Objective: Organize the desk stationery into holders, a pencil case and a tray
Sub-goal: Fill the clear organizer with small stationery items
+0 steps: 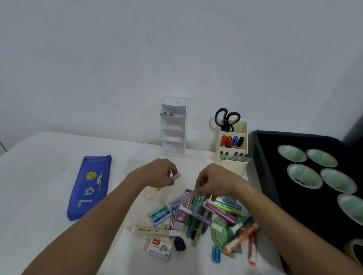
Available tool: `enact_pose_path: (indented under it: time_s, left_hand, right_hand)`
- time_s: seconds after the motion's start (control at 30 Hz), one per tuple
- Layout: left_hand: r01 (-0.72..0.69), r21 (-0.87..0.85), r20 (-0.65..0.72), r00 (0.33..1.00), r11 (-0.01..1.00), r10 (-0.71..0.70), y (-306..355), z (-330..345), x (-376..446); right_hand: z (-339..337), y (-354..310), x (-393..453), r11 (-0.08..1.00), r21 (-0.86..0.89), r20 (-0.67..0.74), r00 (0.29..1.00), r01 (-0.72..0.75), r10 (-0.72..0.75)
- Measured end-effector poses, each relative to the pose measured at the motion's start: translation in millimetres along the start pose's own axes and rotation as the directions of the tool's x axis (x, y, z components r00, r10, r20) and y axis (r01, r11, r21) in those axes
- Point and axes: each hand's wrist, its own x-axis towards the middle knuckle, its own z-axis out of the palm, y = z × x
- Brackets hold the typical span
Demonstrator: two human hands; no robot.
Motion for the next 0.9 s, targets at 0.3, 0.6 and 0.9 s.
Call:
enact_pose_path:
  time_s: [0.3,0.6,0.9]
  left_hand:
    - [-0.042,-0.005,-0.636,0.771,0.999,0.029,28.0,-123.4,-17.5]
    - [0.016,-0.064,-0.692,0.72,0.998,-0.056,20.3,-143.6,7.0]
    - [0.007,-0.018,-0.695,0.719,1.0,-0.018,6.0,-120.1,38.3]
  right_hand:
    - [-89.8,-43.8,10.3,0.939,0.147,-0.649,0.747,0.309,-0.144]
    - [-104.7,-69.4,54.8,0.898,0.015,-0.771,0.577,0.441,-0.27]
    - [-83.5,-56.1,107.8,0.939,-0.15,-0.713,0.624,0.311,-0.32]
